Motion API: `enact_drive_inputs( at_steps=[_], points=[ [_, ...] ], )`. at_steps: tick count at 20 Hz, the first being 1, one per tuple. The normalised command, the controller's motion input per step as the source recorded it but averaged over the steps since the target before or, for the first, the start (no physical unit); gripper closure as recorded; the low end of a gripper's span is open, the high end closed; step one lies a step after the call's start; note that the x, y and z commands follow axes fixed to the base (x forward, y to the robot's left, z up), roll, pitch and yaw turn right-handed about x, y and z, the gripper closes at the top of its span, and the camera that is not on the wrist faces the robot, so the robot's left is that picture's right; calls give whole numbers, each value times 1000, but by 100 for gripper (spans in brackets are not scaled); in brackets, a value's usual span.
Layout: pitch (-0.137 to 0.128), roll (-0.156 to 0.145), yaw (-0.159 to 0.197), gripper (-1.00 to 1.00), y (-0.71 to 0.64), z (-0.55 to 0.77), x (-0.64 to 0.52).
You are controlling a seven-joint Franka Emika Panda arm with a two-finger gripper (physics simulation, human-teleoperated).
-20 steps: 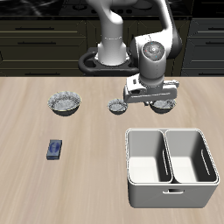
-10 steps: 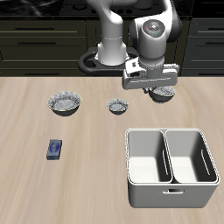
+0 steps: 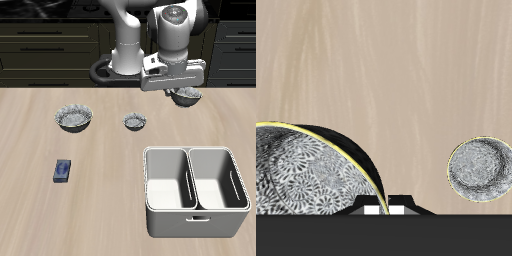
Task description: Stack the middle-sized bowl on the largest bowl and stack the smallest bowl on the middle-sized bowl
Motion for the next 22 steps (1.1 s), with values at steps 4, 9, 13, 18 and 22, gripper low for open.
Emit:
enact_drive_inputs(
  at_steps=[4, 9, 13, 18, 22],
  points=[
    [12, 51, 15, 100, -64, 44, -15],
    [-8, -27, -11, 100, -307, 122, 29],
    [-12, 2, -11, 100, -244, 154, -54],
    [-17, -24, 2, 100, -274, 105, -34],
    [-9, -22, 18, 100, -384, 63, -14]
  ],
)
